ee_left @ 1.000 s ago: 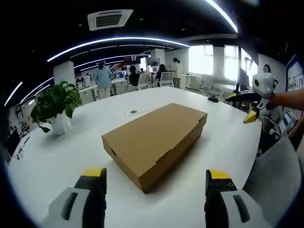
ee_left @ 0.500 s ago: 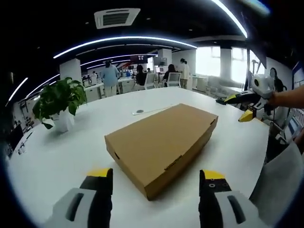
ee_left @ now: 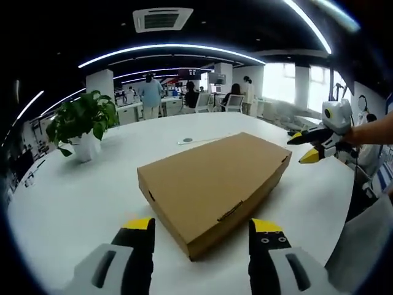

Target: Operate the shoe box by opening the lid, removing the specified soft item, and placing it in the target area until the item is outside and the box remains undamaged.

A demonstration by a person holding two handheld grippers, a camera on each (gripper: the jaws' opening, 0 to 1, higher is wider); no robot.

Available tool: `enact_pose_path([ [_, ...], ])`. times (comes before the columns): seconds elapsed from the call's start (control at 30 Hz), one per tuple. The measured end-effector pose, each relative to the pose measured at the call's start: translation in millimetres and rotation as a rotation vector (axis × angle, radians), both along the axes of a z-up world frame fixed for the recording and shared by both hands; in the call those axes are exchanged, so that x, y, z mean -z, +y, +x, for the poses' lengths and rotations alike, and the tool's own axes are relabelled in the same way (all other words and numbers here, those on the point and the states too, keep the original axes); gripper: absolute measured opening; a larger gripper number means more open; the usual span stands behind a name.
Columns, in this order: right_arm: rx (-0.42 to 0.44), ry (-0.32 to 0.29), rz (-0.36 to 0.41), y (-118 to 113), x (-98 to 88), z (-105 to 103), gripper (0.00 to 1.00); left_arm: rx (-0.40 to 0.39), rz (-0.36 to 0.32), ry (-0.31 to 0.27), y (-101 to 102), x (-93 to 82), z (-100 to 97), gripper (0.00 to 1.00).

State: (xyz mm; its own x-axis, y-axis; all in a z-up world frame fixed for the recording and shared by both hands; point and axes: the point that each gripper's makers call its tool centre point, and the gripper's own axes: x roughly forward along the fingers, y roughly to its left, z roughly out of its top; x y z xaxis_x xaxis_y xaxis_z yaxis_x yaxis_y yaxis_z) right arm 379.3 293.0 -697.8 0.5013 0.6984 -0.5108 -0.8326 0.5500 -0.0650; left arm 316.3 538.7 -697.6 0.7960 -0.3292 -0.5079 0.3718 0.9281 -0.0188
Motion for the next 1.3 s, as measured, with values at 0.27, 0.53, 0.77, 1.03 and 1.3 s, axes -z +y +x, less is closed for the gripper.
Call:
enact_pose_path([
  [0.27, -0.006, 0.041, 0.0, 10.1, 9.9, 6.2, 0.45, -0.012, 0.014, 0.016, -3.8, 8.8, 5.8, 0.59],
  [0.53, 0.007, 0.055, -0.009, 20.9, 19.4, 8.9, 0.39, -0.036, 0.026, 0.021, -1.7, 13.7, 10.2, 0.54],
  [0.77, 0.048, 0.061, 0.005, 19.5, 18.4, 7.3, 0.38, -0.048, 0.02, 0.024, -2.4, 15.5, 11.7, 0.54],
  [1.03, 0.099, 0.065, 0.0, 22.8, 19.2, 2.5, 0.37, -0.042, 0.018, 0.032, 0.1, 15.3, 11.5, 0.53],
  [1.3, 0.129, 0.071, 0.0, 28.0, 18.3, -5.1, 0.36, -0.01, 0.022, 0.046, 7.1, 15.3, 9.6, 0.52],
])
